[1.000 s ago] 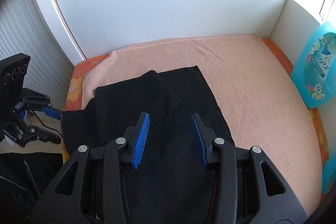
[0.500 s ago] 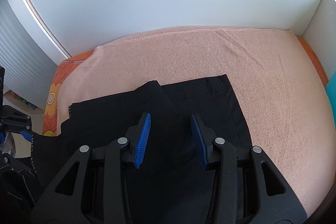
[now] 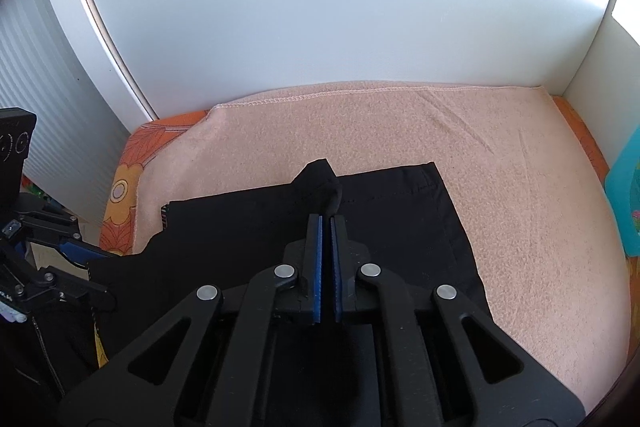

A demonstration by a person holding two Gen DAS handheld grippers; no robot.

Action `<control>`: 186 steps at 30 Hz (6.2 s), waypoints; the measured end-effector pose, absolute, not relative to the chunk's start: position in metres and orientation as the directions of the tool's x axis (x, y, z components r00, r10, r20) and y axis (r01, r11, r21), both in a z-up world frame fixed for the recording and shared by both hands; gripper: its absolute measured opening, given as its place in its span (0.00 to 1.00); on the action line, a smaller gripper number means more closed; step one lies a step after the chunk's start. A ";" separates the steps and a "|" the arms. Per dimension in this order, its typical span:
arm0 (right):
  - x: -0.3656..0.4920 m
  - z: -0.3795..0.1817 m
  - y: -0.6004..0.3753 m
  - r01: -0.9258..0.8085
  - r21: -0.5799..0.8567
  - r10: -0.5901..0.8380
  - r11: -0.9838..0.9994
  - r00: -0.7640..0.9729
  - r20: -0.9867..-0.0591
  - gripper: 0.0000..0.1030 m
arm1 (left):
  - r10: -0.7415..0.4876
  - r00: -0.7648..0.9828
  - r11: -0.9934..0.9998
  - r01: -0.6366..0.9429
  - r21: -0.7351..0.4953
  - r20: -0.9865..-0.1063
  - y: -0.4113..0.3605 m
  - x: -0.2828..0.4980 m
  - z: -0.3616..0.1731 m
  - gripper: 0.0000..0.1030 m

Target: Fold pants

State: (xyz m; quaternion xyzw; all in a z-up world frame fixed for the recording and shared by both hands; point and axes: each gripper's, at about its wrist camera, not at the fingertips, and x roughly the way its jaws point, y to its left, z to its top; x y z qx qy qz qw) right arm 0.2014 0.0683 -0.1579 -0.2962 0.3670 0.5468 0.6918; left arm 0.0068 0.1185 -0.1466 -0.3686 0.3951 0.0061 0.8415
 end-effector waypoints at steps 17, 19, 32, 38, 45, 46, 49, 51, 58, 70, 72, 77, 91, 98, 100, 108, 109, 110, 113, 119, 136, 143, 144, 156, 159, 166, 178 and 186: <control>0.261 -0.144 0.057 -0.917 -0.017 0.539 0.400 0.250 -0.804 0.03 | -0.183 0.728 0.809 -0.271 -0.522 -0.661 0.128 0.029 -0.130 0.06; 0.268 -0.146 0.061 -0.906 -0.030 0.521 0.421 0.269 -0.810 0.03 | -0.155 0.724 0.831 -0.272 -0.485 -0.672 0.130 0.035 -0.129 0.06; 0.281 -0.145 0.058 -0.877 0.008 0.524 0.481 0.281 -0.804 0.33 | -0.050 0.732 0.902 -0.260 -0.345 -0.680 0.120 0.034 -0.099 0.19; 0.268 -0.094 0.001 -0.830 0.071 0.603 0.554 0.340 -0.721 0.45 | -0.114 0.753 0.936 -0.138 -0.325 -0.648 0.093 0.043 -0.084 0.19; 0.252 -0.065 -0.090 -0.739 0.067 0.569 0.671 0.456 -0.684 0.45 | -0.259 0.734 0.931 0.017 -0.364 -0.627 0.052 0.063 -0.076 0.21; 0.252 -0.063 -0.104 -0.722 0.060 0.554 0.689 0.472 -0.686 0.45 | -0.281 0.728 0.930 0.045 -0.366 -0.625 0.044 0.065 -0.074 0.25; 0.252 -0.064 -0.151 -0.660 0.039 0.493 0.750 0.520 -0.698 0.45 | -0.351 0.700 0.921 0.136 -0.366 -0.622 0.014 0.071 -0.070 0.29; 0.254 -0.064 -0.183 -0.601 0.028 0.438 0.799 0.549 -0.712 0.45 | -0.400 0.673 0.907 0.191 -0.376 -0.622 -0.007 0.081 -0.069 0.29; 0.258 -0.067 -0.301 -0.372 0.045 0.273 0.927 0.587 -0.762 0.55 | -0.558 0.531 0.829 0.379 -0.411 -0.638 -0.088 0.118 -0.065 0.42; 0.251 -0.076 -0.414 -0.151 0.168 0.225 0.974 0.560 -0.797 0.61 | -0.547 0.276 0.806 0.427 -0.409 -0.790 -0.198 0.201 -0.095 0.58; 0.255 -0.078 -0.417 -0.140 0.187 0.234 0.972 0.548 -0.803 0.62 | -0.542 0.256 0.807 0.423 -0.411 -0.800 -0.205 0.209 -0.101 0.58; 0.271 -0.088 -0.413 -0.125 0.222 0.255 0.967 0.509 -0.822 0.62 | -0.551 0.227 0.805 0.399 -0.439 -0.803 -0.211 0.222 -0.115 0.27; 0.341 -0.129 -0.368 -0.044 0.173 0.178 0.984 0.335 -0.925 0.62 | -0.586 0.292 0.728 0.599 -0.334 -0.756 -0.240 0.179 -0.086 0.08; 0.344 -0.148 -0.357 -0.044 0.063 0.073 0.997 0.285 -0.956 0.48 | -0.600 0.283 0.710 0.619 -0.335 -0.748 -0.239 0.174 -0.084 0.08; 0.339 -0.151 -0.362 -0.043 0.070 0.079 0.997 0.279 -0.957 0.29 | -0.598 0.285 0.707 0.628 -0.325 -0.749 -0.239 0.173 -0.082 0.08; 0.293 -0.115 -0.391 -0.008 0.154 0.142 0.988 0.432 -0.891 0.11 | -0.617 0.268 0.672 0.669 -0.318 -0.740 -0.247 0.165 -0.074 0.07; 0.283 -0.108 -0.397 0.003 0.166 0.146 0.986 0.459 -0.876 0.11 | -0.621 0.267 0.664 0.678 -0.314 -0.737 -0.246 0.161 -0.072 0.07; 0.271 -0.101 -0.406 0.016 0.188 0.157 0.982 0.486 -0.860 0.11 | -0.625 0.262 0.656 0.687 -0.313 -0.735 -0.245 0.158 -0.070 0.07; 0.227 -0.087 -0.430 0.060 0.244 0.168 0.968 0.568 -0.806 0.10 | -0.631 0.244 0.647 0.690 -0.325 -0.736 -0.242 0.151 -0.068 0.08; 0.128 -0.086 -0.468 0.167 0.350 0.145 0.922 0.690 -0.710 0.10 | -0.656 0.292 0.656 0.676 -0.335 -0.696 -0.212 0.133 -0.051 0.34; 0.020 -0.161 -0.505 0.333 0.565 0.149 0.755 0.752 -0.642 0.09 | -0.378 0.464 0.915 0.318 -0.248 -0.801 -0.049 0.135 -0.101 0.34; 0.021 -0.163 -0.490 0.297 0.442 0.134 0.847 0.684 -0.717 0.09 | -0.328 0.482 0.944 0.189 -0.269 -0.812 0.003 0.133 -0.120 0.34; 0.022 -0.163 -0.494 0.302 0.433 0.131 0.850 0.674 -0.727 0.10 | -0.327 0.482 0.945 0.187 -0.269 -0.813 0.004 0.134 -0.121 0.34; 0.136 -0.063 -0.492 0.056 0.100 0.039 0.993 0.654 -0.756 0.48 | -0.309 0.528 0.949 0.228 -0.219 -0.791 -0.022 0.130 -0.105 0.34; 0.189 -0.074 -0.473 0.006 0.002 -0.001 1.000 0.583 -0.812 0.48 | -0.306 0.541 0.947 0.259 -0.191 -0.783 -0.036 0.130 -0.100 0.34; 0.259 -0.126 -0.458 -0.023 -0.113 -0.093 0.993 0.416 -0.905 0.48 | -0.275 0.501 0.954 0.248 -0.169 -0.820 -0.041 0.144 -0.124 0.34; 0.222 -0.125 -0.522 0.129 0.329 0.218 0.935 0.520 -0.826 0.06 | -0.297 0.539 0.948 0.266 -0.175 -0.789 -0.034 0.140 -0.128 0.34; 0.158 -0.169 -0.610 0.255 0.810 0.423 0.528 0.748 -0.511 0.02 | -0.300 0.540 0.947 0.266 -0.178 -0.786 -0.034 0.141 -0.127 0.34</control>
